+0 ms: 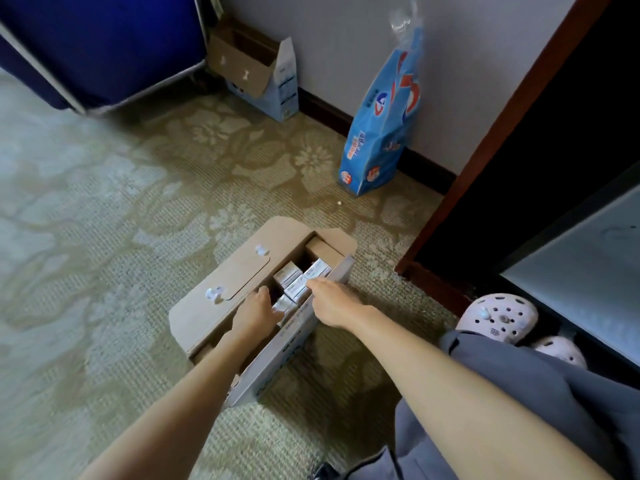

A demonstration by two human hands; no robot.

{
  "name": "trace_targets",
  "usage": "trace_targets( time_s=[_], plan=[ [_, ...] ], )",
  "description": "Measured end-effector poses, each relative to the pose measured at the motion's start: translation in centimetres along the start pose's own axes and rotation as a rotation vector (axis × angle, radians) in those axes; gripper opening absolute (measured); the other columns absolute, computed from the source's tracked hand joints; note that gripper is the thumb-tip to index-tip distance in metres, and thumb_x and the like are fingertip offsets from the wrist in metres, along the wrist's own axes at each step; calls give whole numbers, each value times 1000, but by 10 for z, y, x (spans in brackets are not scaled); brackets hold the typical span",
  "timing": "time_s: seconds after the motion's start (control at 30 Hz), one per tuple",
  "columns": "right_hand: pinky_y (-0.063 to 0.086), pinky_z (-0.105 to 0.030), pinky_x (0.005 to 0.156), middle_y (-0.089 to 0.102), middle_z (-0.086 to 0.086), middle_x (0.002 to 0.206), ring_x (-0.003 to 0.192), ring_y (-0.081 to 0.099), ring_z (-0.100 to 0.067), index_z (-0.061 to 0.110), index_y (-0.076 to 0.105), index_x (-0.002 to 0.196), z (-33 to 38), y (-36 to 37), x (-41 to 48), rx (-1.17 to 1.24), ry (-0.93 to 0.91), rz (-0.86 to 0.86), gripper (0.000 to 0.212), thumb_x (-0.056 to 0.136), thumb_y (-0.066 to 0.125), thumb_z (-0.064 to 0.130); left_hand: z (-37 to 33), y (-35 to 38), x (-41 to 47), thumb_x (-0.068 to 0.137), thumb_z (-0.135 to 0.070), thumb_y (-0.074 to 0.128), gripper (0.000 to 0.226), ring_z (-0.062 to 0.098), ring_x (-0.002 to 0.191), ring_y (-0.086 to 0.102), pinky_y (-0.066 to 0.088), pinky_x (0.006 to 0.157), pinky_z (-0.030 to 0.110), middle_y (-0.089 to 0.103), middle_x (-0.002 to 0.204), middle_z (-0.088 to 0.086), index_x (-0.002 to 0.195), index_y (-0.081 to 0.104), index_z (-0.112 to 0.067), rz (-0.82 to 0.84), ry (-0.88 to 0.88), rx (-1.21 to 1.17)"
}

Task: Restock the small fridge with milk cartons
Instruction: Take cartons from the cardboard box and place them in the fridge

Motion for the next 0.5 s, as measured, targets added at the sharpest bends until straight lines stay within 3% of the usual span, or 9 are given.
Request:
trace_targets(
  time_s=[0.13,0.27,0.4,0.5],
  plan=[
    [36,-42,104,44,-10,135,127,37,-28,7,41,129,0,13,12,-144,-42,-69,36,93,43,7,6,17,9,87,-30,60,29,15,87,53,40,68,24,59,100,3,110,55,-11,66,11,-64],
    [33,-40,101,48,-9,130,122,38,-26,8,43,126,-2,20,28,-215,-45,-160,33,93,42,10,16,25,14,86,-28,62,21,16,79,55,43,59,24,57,88,0,98,52,-13,51,-79,-117],
    [29,-38,100,50,-9,129,121,39,-25,10,48,121,-2,26,41,-197,18,-216,38,90,51,31,24,28,14,84,-25,63,24,8,64,44,30,48,20,46,74,-4,88,42,-15,68,-161,-143],
    [27,-38,101,50,-8,128,121,39,-25,10,49,117,0,30,49,-178,63,-246,45,84,59,39,30,31,16,82,-28,65,25,9,66,46,32,49,21,47,73,-5,89,44,-16,59,-190,-109]
  ],
)
Point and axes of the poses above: each hand's wrist, its own x-axis towards the middle knuckle, its own y-axis out of the palm, z = x × y, the point moved 1 cm from there along x, towards the middle knuckle
